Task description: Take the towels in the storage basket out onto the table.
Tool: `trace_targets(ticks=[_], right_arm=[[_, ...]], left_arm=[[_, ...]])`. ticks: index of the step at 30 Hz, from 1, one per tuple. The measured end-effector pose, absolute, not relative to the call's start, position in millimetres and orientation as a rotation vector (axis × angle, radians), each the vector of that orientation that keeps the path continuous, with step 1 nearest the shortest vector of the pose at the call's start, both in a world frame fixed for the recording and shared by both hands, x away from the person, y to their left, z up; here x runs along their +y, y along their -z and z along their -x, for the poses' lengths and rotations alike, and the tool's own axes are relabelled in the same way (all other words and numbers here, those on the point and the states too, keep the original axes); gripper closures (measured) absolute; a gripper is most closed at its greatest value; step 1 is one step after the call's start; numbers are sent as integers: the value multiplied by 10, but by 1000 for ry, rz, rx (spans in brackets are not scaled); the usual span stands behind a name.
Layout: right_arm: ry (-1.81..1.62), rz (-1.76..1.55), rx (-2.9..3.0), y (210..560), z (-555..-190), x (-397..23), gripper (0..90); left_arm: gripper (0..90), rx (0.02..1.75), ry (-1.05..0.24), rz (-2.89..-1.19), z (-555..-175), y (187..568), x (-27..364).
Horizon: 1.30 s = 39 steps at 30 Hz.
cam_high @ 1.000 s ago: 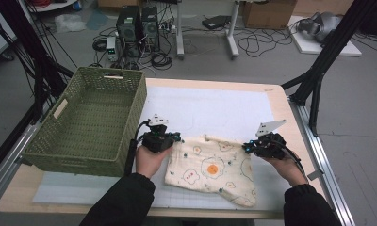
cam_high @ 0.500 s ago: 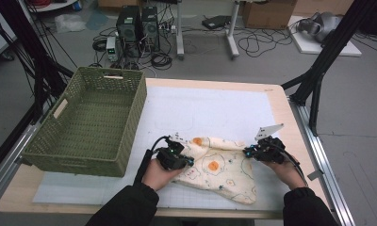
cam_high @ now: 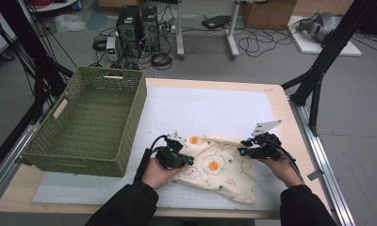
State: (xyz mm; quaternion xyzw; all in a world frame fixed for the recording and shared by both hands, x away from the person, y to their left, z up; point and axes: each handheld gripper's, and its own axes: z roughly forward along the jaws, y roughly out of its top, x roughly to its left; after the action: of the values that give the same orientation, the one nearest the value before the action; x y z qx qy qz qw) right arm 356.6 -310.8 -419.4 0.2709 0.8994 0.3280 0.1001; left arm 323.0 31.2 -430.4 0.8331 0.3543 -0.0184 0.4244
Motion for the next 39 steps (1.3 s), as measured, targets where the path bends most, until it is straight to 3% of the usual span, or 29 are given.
trace_targets(ticks=[1,3,5,12,16,18,22,23,26,28,29,30,31,33,39], right_arm=[[-925,-809,2667,4244,-3587,-3088,634],[-928,-814,2684,4311,-3609,-3092,778],[-927,-800,2685,4296,-3601,-3116,840],[-968,-720,2691,4183,-3532,-3174,845],[-966,-704,2703,4168,-3574,-3149,843],[-963,-703,2701,4181,-3589,-3141,839],[-961,-735,2716,4225,-3633,-3150,839],[-972,-734,2715,4223,-3640,-3151,841],[-982,-746,2685,4177,-3655,-3160,852],[-965,-750,2611,4063,-3668,-3165,854],[-995,-767,2559,3991,-3682,-3180,853],[-1013,-794,2494,3925,-3699,-3192,812],[-1027,-831,2423,3883,-3715,-3198,645],[-1051,-901,2385,3876,-3762,-3226,589],[-1034,-898,2459,3928,-3673,-3235,571]], left_arm=[[871,883,45,-2067,-3234,4274,333],[825,876,41,-2028,-3244,4187,379],[783,873,19,-1983,-3277,4077,446],[620,1012,-189,-1903,-3528,3996,564],[530,1149,-152,-1922,-3707,4197,512],[542,1189,-119,-1994,-3761,4311,459],[825,1098,-118,-2084,-3737,4347,412],[846,1090,-141,-2076,-3730,4327,418],[857,1066,-282,-1934,-3707,4188,466],[854,1027,-463,-1799,-3672,4051,500],[827,1023,-553,-1725,-3648,4002,508],[722,1047,-599,-1686,-3645,3975,512],[606,1076,-607,-1682,-3655,3978,522],[619,1107,-567,-1728,-3683,4029,554],[610,1118,-463,-1803,-3633,4188,611]])
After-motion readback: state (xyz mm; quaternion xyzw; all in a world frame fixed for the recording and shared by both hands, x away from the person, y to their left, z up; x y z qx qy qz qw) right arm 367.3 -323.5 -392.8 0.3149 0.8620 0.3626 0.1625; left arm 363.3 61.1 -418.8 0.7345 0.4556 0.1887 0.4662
